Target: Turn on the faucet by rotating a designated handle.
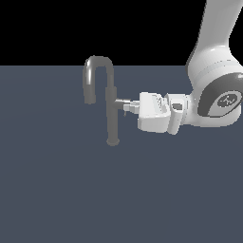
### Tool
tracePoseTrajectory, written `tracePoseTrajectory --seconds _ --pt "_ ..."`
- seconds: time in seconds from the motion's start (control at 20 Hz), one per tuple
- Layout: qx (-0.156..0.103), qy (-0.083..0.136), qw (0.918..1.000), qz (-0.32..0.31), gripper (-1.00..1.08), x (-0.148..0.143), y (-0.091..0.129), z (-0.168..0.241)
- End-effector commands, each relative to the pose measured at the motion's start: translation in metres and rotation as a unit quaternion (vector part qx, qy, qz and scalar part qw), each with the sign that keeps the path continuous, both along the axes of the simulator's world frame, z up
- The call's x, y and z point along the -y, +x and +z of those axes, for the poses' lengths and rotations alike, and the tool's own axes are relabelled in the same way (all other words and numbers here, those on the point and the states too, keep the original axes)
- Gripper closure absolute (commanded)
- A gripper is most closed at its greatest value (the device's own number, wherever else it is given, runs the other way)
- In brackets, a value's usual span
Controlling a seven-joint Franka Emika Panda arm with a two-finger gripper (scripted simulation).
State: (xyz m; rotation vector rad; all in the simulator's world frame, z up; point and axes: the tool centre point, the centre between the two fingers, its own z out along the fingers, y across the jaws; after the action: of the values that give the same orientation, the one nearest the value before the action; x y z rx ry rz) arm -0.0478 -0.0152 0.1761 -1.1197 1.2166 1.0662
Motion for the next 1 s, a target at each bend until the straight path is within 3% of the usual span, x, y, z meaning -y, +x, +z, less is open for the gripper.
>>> tracePoseTrajectory --seconds 0.0,0.45,0.5,0.55,0.95 --pt "-0.009 -0.002 1.0000 -0.002 1.08 -0.002 0.004 -0.015" --pt "-0.034 -0.005 0.9994 -0.006 1.08 -0.001 0.013 -0.057" --pt "-0.034 -0.005 0.9994 -0.006 1.08 -0.001 0.013 -0.057" --pt "-0.004 0.008 0.9999 0.008 1.08 0.007 0.006 -0.012" --pt "-0.020 0.001 0.9998 0.001 1.08 0.005 0.025 -0.039"
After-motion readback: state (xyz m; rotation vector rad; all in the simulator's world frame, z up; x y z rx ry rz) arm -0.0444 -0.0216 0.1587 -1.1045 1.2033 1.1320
